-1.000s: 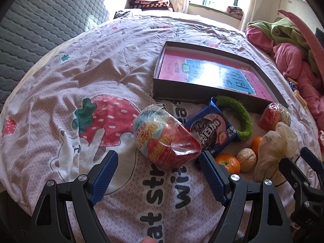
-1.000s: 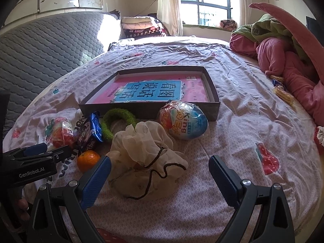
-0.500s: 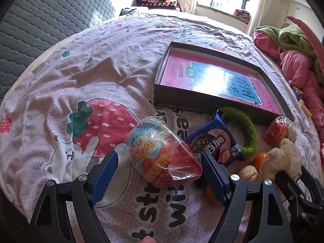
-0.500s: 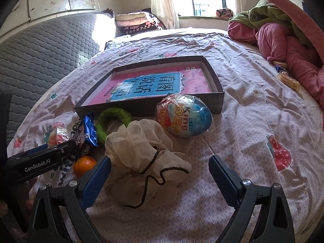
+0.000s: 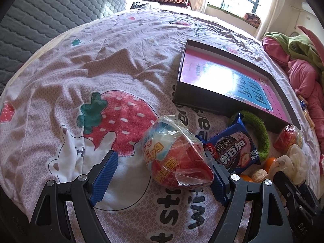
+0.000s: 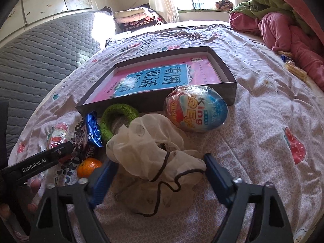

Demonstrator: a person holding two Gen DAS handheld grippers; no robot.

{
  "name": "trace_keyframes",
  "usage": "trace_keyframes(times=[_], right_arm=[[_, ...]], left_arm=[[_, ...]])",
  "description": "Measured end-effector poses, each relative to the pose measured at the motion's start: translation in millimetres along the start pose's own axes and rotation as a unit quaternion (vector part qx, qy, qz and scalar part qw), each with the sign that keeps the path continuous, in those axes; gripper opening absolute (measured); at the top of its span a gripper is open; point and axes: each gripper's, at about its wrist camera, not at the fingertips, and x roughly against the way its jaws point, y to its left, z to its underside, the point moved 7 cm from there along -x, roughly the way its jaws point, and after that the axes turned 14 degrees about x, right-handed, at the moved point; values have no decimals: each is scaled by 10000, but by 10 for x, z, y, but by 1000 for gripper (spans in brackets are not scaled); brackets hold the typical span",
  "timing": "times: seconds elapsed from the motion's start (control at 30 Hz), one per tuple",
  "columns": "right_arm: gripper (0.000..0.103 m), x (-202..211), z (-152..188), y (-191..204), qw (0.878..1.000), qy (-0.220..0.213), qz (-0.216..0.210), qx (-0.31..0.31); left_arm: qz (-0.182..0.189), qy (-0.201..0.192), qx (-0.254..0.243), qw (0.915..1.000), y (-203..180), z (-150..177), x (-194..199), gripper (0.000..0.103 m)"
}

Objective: Organize objects
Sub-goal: 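Close left tool on the red wrapped snack while right tool grasps the white mesh bag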

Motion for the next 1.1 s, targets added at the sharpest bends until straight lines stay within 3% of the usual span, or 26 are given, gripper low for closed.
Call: trace_keyframes(times=[0.4,0.53,0.6,0.83,1.1], right_arm=[[51,20,-1,40,9998,-77,-157,93],[45,59,-19,30,9996,-175,-210,97],[45,88,-29,18,9994,-241,-252,72],[43,198,-70,-6,9987,-454,-221,93],[43,309,-144,-54,9977,-658,-160,87]], left_arm=[[13,100,28,9999,-43,20,-81,82],[120,158,-3,9998,-71,45,-73,62],[230,176,-2,9996,-82,51,-56,56],[634,133,-16,9979,-144,88,92,56],[784,-141,-259,9965,-267,119,320,56]])
